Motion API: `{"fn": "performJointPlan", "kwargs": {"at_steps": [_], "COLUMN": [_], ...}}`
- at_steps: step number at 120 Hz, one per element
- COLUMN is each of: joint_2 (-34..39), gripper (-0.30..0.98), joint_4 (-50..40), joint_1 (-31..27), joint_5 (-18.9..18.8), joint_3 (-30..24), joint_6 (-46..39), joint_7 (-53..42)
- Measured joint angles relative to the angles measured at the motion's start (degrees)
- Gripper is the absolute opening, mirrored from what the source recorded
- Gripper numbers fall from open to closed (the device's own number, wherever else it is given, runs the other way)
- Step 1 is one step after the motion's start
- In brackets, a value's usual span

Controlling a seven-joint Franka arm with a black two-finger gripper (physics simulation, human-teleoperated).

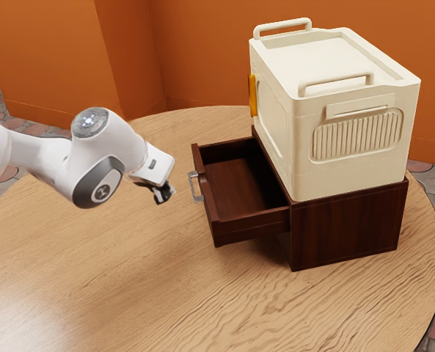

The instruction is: Push the drawer handle with one arm to close the drawer

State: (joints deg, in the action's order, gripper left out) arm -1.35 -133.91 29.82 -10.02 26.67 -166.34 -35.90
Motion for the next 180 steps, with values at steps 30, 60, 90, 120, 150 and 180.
{"fn": "performJointPlan", "kwargs": {"at_steps": [30, 60, 90, 120, 150, 180], "joint_2": [-0.6, -4.78, -7.06, -10.63, -14.66, -18.46], "gripper": [-0.1, -0.1, -0.09, -0.1, -0.1, -0.1], "joint_4": [-0.23, 3.06, 6.66, 12.01, 18.04, 23.33], "joint_1": [-1.76, -0.58, -1.1, -0.88, -1.01, -1.64], "joint_5": [0.18, 3.96, 7.46, 8.38, 8.89, 9.76], "joint_3": [-1.12, -4.14, -5.28, -7.78, -8.93, -10.53], "joint_6": [-0.71, -0.82, -0.53, 0.23, 2.12, 3.97], "joint_7": [-2.58, -4.32, -5.4, -5.91, -6.2, -6.41]}}
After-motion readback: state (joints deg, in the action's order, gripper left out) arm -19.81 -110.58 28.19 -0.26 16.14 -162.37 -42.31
